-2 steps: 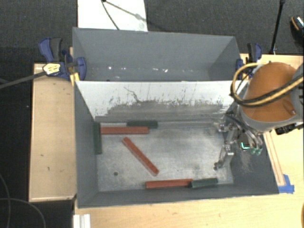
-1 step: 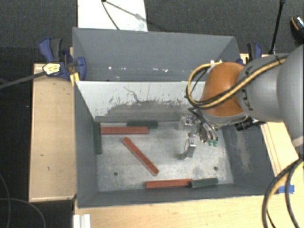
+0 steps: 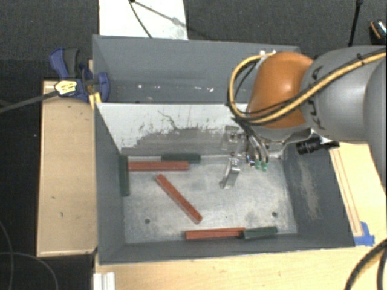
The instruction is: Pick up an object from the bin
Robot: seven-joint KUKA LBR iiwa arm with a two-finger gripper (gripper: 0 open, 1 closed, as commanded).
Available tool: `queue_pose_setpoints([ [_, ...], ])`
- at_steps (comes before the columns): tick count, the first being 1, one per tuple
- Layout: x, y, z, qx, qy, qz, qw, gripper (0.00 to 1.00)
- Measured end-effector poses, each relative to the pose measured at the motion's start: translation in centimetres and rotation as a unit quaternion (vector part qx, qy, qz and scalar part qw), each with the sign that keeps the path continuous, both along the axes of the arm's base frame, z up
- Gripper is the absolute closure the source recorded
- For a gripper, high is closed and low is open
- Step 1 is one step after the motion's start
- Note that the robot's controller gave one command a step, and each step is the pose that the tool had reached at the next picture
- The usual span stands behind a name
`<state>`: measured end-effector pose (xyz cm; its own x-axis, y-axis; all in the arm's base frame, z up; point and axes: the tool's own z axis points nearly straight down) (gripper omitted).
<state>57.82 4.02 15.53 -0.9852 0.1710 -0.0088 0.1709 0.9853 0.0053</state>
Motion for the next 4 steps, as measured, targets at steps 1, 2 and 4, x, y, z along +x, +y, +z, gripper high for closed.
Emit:
queue_pose_setpoints([
  [1,-1.6,5.5,3.1,-0.001,0.0008,0.046,0.9989,0.00],
  [2,-6.6,12.0,-1.5,-0.001,0.0074,0.033,0.9994,0.00],
  [4,-6.4,11.0,-8.5,-0.001,0.0073,-0.078,0.9969,0.00],
])
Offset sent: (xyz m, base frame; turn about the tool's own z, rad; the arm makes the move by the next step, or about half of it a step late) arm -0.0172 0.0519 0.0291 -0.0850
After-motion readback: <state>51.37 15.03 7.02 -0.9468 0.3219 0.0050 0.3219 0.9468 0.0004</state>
